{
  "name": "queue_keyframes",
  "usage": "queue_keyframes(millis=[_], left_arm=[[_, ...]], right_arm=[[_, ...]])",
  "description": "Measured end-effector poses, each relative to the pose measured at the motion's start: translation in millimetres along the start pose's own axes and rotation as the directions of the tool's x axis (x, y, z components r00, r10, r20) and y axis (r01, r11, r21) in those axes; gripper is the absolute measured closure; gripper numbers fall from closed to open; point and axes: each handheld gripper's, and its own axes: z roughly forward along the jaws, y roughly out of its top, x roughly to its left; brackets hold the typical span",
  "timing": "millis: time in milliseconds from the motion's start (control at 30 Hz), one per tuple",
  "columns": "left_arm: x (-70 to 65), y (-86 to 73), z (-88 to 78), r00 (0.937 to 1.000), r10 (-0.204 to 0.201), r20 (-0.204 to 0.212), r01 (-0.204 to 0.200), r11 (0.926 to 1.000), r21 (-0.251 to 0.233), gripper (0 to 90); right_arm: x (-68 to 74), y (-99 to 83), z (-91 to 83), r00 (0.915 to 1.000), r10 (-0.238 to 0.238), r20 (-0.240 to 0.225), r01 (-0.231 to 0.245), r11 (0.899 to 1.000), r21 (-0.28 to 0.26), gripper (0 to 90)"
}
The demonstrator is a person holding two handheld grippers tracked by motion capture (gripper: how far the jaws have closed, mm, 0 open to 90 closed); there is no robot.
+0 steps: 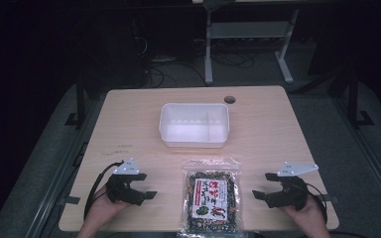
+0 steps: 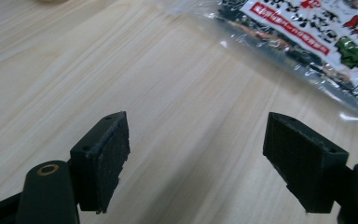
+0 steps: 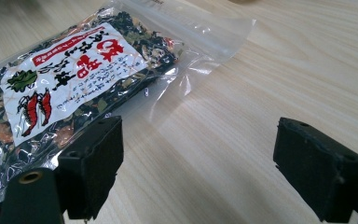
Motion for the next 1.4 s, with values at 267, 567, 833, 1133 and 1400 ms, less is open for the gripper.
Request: queue_keyframes(millis=[267,567,833,1133,1400], left_arm=[[-10.5,9.9,5.4,0.9995,0.025,0.017,-0.025,0.9996,-0.012,26.4],[-21.5,19.5,14.1,0.9982,0.042,0.042,-0.041,0.999,-0.016,31.8],[-32.1,28.7,27.1,0.9942,0.079,0.073,-0.08,0.9968,0.005,37.4],[-42.4,36.3,40.5,0.9874,0.112,0.112,-0.114,0.9933,0.016,47.3],[-48.5,39.2,49.9,0.9823,0.13,0.135,-0.136,0.99,0.037,53.7]], right_arm=[[-1.4,-0.1,-0.3,1.0,0.005,0.003,-0.005,1.0,0.0,15.3],[-1.0,3.8,4.0,1.0,0.001,-0.005,-0.001,1.0,0.007,15.5],[-4.5,13.5,9.5,0.9997,0.021,-0.01,-0.021,1.0,0.009,17.5],[-12.3,29.8,21.0,0.9988,0.047,-0.017,-0.046,0.998,0.033,22.3],[-19.4,47.2,33.0,0.9976,0.069,-0.003,-0.069,0.995,0.067,24.7]])
